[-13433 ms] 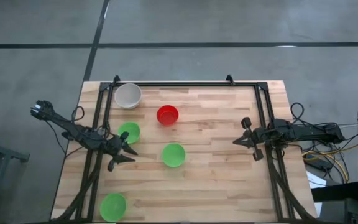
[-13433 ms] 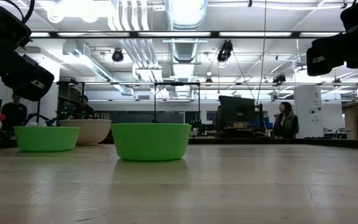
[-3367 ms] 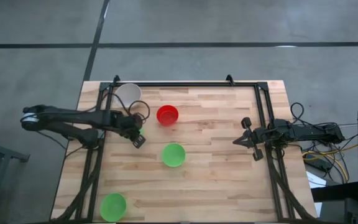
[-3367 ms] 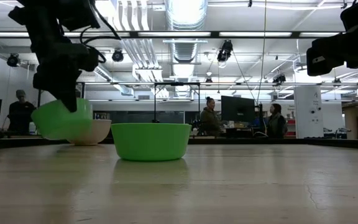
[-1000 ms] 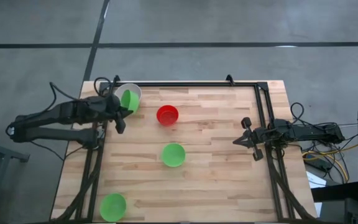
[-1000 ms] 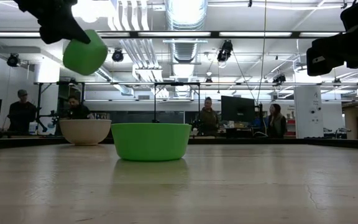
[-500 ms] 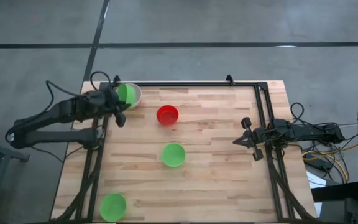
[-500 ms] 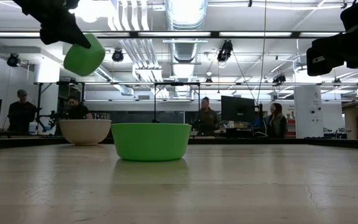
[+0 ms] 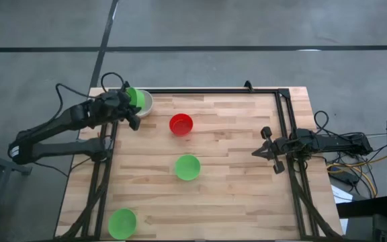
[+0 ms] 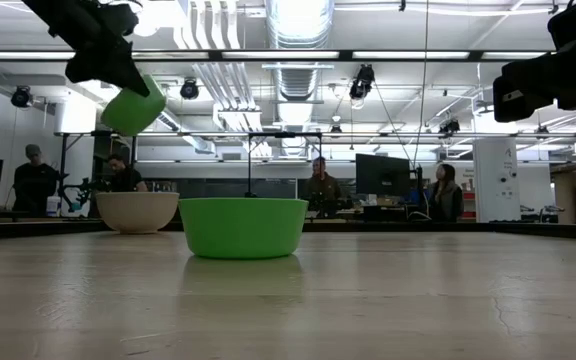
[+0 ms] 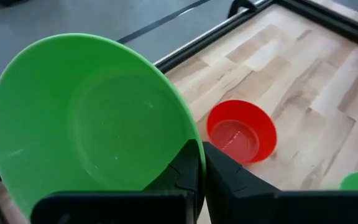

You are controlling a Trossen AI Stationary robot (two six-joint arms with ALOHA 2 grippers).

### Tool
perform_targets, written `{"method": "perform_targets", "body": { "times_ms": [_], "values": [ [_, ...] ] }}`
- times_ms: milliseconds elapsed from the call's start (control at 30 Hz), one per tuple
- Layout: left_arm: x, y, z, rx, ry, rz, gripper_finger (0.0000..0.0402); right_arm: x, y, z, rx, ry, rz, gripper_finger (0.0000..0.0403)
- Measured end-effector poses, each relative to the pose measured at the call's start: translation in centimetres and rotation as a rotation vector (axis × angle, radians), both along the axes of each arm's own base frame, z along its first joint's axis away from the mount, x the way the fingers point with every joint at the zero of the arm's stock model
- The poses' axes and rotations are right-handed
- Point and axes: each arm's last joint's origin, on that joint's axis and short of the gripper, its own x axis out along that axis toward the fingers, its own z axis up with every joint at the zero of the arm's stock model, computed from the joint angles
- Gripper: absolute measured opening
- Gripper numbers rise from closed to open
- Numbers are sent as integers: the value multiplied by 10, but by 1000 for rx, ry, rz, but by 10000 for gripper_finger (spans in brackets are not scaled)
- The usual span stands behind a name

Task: Nest bowls inside each other
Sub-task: Stack the top green bowl on the white bowl

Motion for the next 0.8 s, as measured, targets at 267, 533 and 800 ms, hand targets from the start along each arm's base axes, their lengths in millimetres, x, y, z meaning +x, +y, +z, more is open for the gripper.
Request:
{"method": "perform_targets", "body": {
  "times_ms": [267, 533, 800],
  "values": [
    [8, 18, -8, -32, 44, 132, 14, 0, 0, 0, 0, 0, 0, 9],
    [12, 32, -14, -69, 52, 226, 14, 0, 0, 0, 0, 0, 0, 9],
    [13, 44, -17, -66, 79, 279, 14, 0, 0, 0, 0, 0, 0, 9]
  ]
}}
